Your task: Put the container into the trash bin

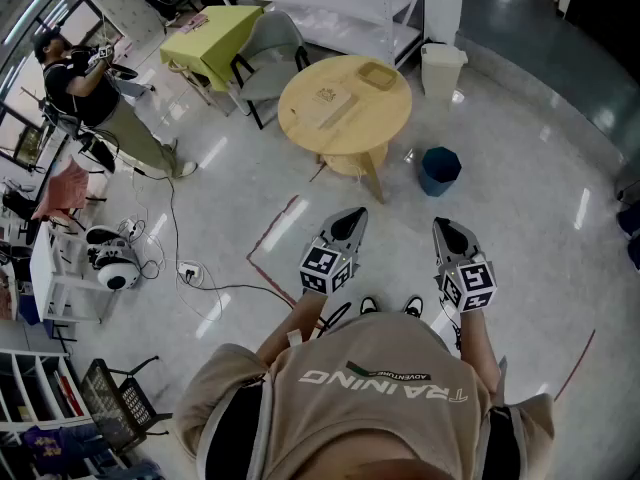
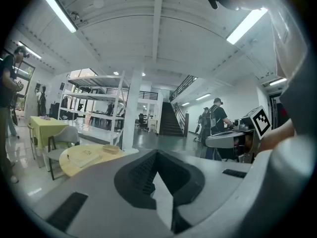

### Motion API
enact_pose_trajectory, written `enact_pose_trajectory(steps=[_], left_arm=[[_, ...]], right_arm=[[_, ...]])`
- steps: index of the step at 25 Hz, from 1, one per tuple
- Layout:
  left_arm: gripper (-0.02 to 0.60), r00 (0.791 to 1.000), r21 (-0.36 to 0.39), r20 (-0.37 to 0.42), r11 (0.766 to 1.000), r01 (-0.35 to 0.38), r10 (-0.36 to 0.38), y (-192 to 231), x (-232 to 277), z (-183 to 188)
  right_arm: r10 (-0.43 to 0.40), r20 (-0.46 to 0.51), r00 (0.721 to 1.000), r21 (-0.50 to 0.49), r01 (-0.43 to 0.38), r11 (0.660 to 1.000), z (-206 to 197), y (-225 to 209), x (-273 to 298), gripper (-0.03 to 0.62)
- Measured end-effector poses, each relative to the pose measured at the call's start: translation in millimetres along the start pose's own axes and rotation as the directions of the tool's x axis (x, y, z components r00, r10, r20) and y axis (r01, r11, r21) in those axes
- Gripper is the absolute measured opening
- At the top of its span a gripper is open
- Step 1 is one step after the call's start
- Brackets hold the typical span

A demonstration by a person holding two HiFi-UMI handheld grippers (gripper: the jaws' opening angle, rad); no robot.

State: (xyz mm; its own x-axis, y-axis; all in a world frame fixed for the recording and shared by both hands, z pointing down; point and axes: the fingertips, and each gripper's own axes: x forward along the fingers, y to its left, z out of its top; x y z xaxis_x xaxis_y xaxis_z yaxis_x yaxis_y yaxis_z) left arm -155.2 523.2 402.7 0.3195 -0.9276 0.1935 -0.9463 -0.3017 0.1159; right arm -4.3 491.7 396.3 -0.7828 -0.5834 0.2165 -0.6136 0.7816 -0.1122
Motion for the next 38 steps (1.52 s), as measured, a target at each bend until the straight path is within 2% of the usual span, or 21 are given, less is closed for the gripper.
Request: enact_pose_trajectory(steps=[10, 17, 23, 31, 38], left_arm=[[0.002, 1.0, 0.008, 0.0, 1.0, -0.013, 0.013, 2.9, 9.1, 3.1], [0.002, 1.0, -0.018, 0.005, 0.999, -0.03, 0.03, 17.8, -0.3, -0.2], [0.002, 1.0, -0.035, 0.002, 0.999, -0.024, 0.024, 45.1, -7.5, -4.0], [0.002, 1.0, -0.091, -0.016, 0.996, 0.006, -0.008, 79.0, -6.4, -34.4], [0.002, 0.999, -0.134, -0.05, 0.991, 0.003, -0.01, 100.2, 9.2, -49.2]], right_arm=[[0.029, -0.011, 1.0, -0.056, -0.029, 0.998, 1.8, -10.3, 6.2, 0.003], [0.056, -0.047, 0.997, -0.003, -0.056, 0.998, -3.6, -6.3, 16.3, 0.003], [0.056, -0.08, 0.995, -0.002, -0.056, 0.998, -5.1, 3.3, 35.9, 0.003], [-0.037, -0.119, 0.992, -0.02, 0.035, 0.999, -32.8, 12.0, 63.4, 0.003], [-0.066, -0.155, 0.986, -0.01, 0.066, 0.998, -44.3, -0.6, 75.8, 0.003]])
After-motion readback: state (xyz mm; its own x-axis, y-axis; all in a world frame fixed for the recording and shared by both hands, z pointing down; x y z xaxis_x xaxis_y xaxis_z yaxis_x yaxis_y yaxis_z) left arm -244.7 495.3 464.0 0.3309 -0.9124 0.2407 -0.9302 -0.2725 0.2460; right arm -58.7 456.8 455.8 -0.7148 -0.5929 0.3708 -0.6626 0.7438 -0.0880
